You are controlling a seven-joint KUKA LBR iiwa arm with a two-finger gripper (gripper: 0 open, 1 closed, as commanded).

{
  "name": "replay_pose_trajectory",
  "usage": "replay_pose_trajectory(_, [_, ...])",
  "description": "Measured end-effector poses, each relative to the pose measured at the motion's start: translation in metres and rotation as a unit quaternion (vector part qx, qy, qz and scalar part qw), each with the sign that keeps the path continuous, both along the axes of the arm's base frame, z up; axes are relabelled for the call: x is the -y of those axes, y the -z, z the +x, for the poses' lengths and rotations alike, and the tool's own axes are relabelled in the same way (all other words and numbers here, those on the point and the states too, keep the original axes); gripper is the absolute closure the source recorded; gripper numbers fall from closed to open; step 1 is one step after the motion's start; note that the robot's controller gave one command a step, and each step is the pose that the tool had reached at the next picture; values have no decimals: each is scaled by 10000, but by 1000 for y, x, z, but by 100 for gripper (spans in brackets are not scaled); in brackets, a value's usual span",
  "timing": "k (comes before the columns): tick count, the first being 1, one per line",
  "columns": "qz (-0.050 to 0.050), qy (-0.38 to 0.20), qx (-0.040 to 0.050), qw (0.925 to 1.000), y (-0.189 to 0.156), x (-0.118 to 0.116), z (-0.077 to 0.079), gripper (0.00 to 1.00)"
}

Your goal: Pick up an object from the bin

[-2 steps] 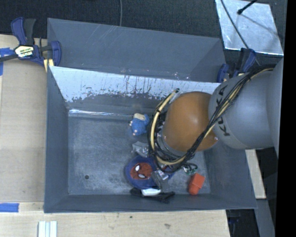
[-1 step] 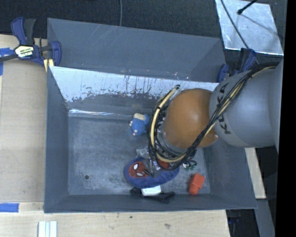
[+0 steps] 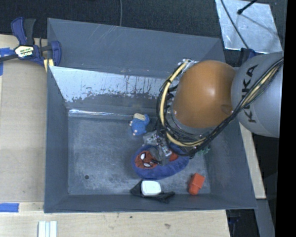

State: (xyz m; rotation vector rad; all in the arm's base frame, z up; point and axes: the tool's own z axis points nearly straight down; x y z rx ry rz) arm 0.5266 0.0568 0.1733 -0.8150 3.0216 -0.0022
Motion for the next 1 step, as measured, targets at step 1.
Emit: replay_pose_trajectory(1, [-1,23,6,10000,-132,-1,12,100])
